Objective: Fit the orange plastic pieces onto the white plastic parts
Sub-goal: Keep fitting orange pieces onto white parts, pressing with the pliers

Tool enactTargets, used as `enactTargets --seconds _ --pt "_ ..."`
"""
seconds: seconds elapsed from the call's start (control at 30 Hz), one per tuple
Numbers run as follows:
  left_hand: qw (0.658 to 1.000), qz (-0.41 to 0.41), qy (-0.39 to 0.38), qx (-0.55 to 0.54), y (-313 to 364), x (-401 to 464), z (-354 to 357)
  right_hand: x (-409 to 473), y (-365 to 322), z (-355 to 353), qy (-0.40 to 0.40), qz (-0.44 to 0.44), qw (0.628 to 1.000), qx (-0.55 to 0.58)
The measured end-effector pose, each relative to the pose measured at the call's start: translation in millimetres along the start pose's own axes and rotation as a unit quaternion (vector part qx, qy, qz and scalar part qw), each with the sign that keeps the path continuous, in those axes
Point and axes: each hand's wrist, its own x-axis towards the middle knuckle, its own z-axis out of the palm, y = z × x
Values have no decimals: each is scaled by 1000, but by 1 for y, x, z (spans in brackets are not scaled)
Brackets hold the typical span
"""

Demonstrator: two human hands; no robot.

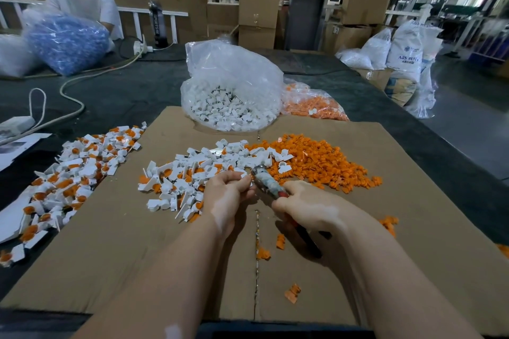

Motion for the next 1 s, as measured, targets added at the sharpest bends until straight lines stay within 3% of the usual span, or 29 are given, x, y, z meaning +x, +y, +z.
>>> enactTargets --seconds 0.67,1.0 --pt "1000 4 -13 -8 0 2 -3 1 -3 3 -18 18 999 -20" --pt "1000 -3 -13 -5 -1 2 -1 12 4 17 54 -9 995 -84"
